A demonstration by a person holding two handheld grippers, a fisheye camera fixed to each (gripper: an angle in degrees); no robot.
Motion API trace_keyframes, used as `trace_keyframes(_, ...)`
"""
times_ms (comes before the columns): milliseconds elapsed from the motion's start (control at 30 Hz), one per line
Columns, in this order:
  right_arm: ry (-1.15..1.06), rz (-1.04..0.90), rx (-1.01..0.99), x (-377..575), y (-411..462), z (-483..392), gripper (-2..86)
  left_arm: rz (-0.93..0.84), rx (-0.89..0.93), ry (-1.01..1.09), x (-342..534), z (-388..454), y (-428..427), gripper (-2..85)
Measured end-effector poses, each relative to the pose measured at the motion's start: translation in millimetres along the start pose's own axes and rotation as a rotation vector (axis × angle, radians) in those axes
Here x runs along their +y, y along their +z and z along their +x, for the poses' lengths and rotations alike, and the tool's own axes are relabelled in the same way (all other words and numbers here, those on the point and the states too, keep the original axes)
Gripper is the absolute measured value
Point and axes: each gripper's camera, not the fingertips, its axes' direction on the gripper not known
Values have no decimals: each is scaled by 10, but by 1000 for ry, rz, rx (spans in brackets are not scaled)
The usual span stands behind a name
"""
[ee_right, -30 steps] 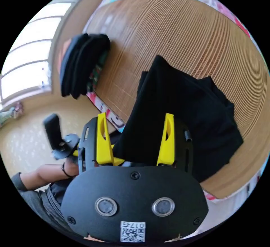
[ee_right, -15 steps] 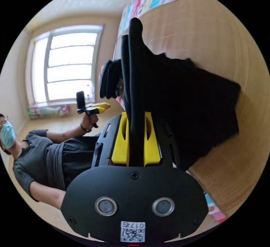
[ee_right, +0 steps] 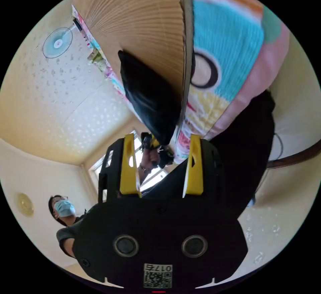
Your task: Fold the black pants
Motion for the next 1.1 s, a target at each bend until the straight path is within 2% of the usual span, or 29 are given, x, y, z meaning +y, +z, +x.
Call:
trace_keyframes(67, -32, -76, -74, 28, 271, 224, 300, 3, 59, -71, 84, 50, 133, 69)
trace_keyframes(133, -92, -88, -101, 2, 436, 244, 316, -20, 73, 8, 197, 265, 256, 65)
trace_keyframes(267, -155, -94, -340, -374, 651, 164, 287, -113, 133, 91, 542, 719, 530, 64)
trace_keyframes(300, -140, -106, -341, -451, 668, 143, 280, -125, 121, 100, 592, 776, 557, 64)
trace_keyframes(367, -187, -186, -242, -688, 696, -67, 256, -94, 56, 155, 750, 997, 515, 67)
trace_keyframes(433, -293, -194, -228, -791, 626, -347, 240, -83, -25, 211, 814, 1167, 354, 79)
trace_keyframes(500, -426, -203, -219, -865, 500, -712, 226, -79, -142, 306, 902, 1325, 146, 87)
trace_keyframes(567, -580, -184, -214, -919, 222, -1181, 210, -22, -334, 359, 1108, 1340, -215, 80)
trace_keyframes(667, -731, -116, -256, -915, -300, -1635, 193, 27, -464, 238, 1389, 962, -653, 73)
trace_keyframes(833, -875, 40, -283, -825, -1331, -1931, 169, 101, -454, -126, 2107, -87, -1170, 64)
trace_keyframes(933, -772, 182, -190, -844, -2009, -1609, 153, 100, -424, -380, 2740, -767, -1272, 61)
trace_keyframes(1000, -538, 318, -65, -796, -2425, -1100, 149, 130, -365, -477, 3143, -1055, -1269, 55)
trace_keyframes(1067, -38, 546, 14, -340, -2771, -167, 120, 206, -247, -524, 3637, -1313, -1205, 53)
trace_keyframes(1100, 77, 588, 12, -163, -2783, 52, 108, 226, -222, -539, 3742, -1366, -1186, 53)
